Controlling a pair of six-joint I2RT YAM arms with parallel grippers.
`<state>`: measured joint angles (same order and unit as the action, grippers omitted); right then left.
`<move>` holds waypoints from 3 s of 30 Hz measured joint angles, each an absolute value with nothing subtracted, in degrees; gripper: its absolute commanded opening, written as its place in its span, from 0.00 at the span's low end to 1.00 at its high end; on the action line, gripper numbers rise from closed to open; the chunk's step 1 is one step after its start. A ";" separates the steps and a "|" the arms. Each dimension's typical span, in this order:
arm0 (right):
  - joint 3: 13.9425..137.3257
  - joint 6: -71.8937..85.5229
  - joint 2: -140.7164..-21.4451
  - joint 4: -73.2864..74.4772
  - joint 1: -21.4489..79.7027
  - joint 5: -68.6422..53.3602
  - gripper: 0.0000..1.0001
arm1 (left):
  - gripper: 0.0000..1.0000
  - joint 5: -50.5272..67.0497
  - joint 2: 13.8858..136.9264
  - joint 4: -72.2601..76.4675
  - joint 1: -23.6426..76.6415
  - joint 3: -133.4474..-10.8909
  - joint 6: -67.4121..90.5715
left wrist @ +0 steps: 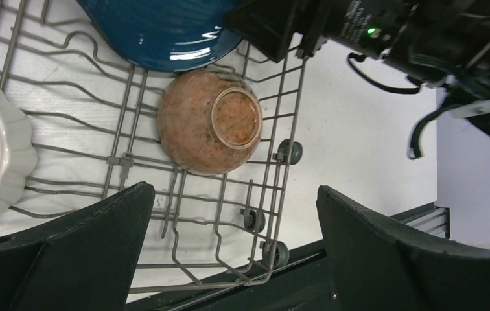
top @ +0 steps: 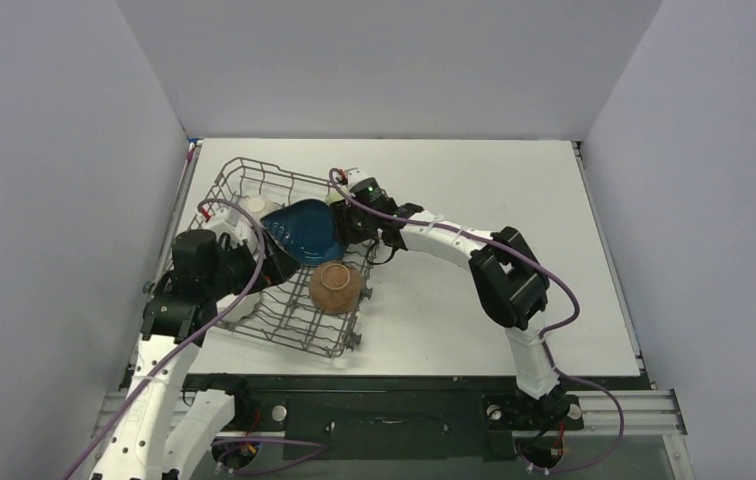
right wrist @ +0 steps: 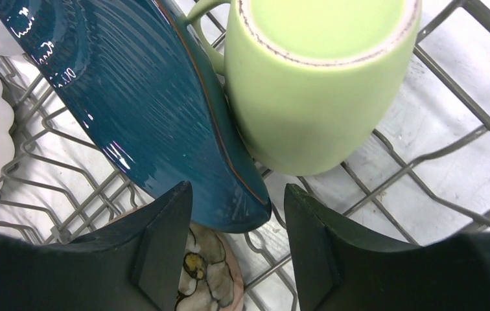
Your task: Load the mixed dishes into the dish rack
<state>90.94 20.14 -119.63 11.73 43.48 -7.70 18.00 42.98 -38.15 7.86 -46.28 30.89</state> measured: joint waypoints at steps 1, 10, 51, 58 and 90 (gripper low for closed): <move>90.98 20.14 -119.92 11.07 43.42 -8.25 0.49 | 0.96 18.00 42.94 -38.33 7.86 -47.24 30.89; 91.05 20.53 -123.11 6.52 42.65 -11.94 0.35 | 0.96 17.80 41.58 -40.38 7.86 -53.84 30.89; 85.97 -24.84 -118.06 -10.44 62.81 28.27 0.00 | 0.96 2.15 34.44 -51.18 7.99 -61.54 29.28; 85.25 -31.92 -120.20 -16.80 64.29 29.69 0.00 | 0.96 -4.14 34.39 -55.35 8.34 -63.59 28.84; 84.79 -32.40 -123.59 -18.50 65.10 23.97 0.48 | 0.96 -13.82 35.68 -52.42 8.21 -66.59 25.32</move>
<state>84.79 -32.40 -123.59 -18.50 65.10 23.97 -13.82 35.68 -52.42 8.21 -66.59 25.32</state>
